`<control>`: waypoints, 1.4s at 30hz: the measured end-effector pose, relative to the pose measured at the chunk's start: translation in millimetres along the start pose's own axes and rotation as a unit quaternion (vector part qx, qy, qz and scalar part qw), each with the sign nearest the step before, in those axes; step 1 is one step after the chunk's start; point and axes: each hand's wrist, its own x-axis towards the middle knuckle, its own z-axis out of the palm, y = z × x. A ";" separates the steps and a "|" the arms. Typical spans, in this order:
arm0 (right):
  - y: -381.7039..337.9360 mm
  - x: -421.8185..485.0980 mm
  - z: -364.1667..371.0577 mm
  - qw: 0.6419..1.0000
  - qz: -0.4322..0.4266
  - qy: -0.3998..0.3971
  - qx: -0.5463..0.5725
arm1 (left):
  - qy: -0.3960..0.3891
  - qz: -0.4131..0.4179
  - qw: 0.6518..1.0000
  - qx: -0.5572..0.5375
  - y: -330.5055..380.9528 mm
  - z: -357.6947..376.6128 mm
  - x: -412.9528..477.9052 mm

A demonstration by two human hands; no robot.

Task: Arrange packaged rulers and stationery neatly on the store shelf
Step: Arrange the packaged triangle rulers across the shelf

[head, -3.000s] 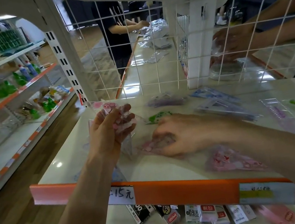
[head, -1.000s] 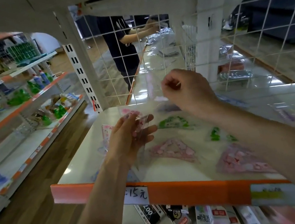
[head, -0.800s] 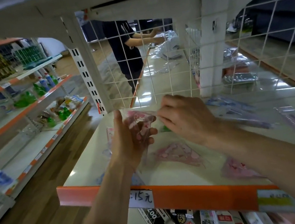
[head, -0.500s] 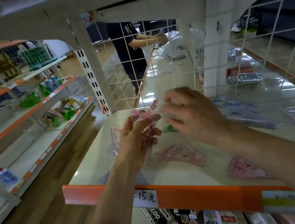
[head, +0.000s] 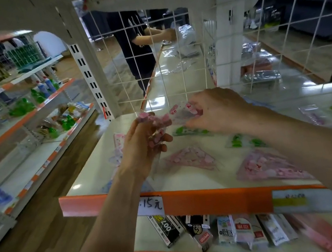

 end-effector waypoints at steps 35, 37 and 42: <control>49.4 -61.9 -32.7 0.910 0.151 0.030 0.386 | -0.057 -0.194 0.955 -0.218 2.6 88.5 -2.9; 53.2 -63.4 -36.4 0.909 0.150 0.023 0.388 | -0.078 -0.220 0.949 -0.211 -1.4 96.0 -1.3; 66.9 -69.3 -39.4 0.910 0.174 0.042 0.373 | -0.185 -0.277 0.919 -0.212 -9.7 120.4 -1.1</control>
